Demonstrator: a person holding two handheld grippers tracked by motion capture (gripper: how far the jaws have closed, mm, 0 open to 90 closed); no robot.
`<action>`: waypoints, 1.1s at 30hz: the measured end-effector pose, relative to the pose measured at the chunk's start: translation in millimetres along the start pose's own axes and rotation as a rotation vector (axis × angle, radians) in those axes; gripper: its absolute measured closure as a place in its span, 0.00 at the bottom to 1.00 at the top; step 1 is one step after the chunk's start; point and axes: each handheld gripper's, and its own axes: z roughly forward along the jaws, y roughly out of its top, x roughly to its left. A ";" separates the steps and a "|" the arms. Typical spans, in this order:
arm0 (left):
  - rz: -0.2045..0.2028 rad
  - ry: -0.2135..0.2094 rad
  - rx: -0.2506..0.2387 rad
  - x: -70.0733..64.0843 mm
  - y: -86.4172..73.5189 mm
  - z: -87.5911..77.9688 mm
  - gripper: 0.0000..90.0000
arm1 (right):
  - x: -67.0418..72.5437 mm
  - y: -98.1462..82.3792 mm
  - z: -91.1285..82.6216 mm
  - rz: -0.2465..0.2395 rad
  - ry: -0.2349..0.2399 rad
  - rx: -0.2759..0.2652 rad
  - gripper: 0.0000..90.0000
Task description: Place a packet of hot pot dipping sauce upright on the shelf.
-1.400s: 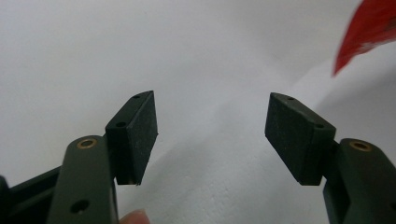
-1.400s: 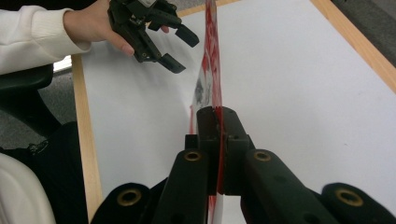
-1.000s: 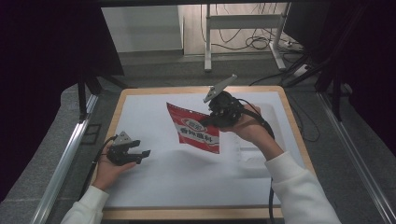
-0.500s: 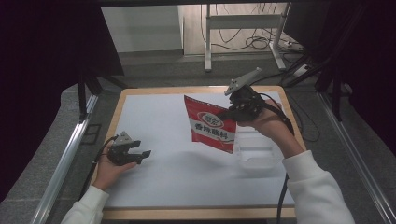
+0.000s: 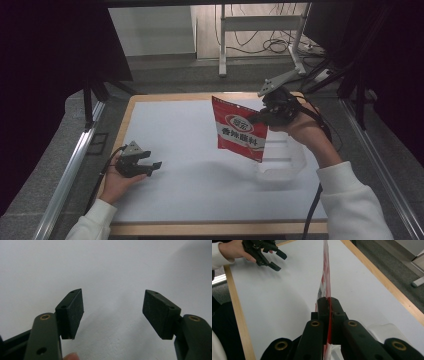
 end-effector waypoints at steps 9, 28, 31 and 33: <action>0.003 0.004 0.003 0.0 -0.1 0.1 0.36 | -8.7 -10.0 -15.8 0.007 -0.028 0.000 0.99; 0.001 0.007 0.005 -0.7 0.0 1.5 0.37 | -38.8 -55.1 -52.8 0.070 -0.051 -0.023 0.99; 0.000 0.007 0.007 -0.6 0.1 1.5 0.37 | -40.4 -60.5 -56.4 0.078 -0.048 -0.029 0.99; -0.001 0.007 0.005 -0.8 0.2 1.2 0.37 | -40.6 -63.1 -59.2 0.074 -0.046 -0.033 0.99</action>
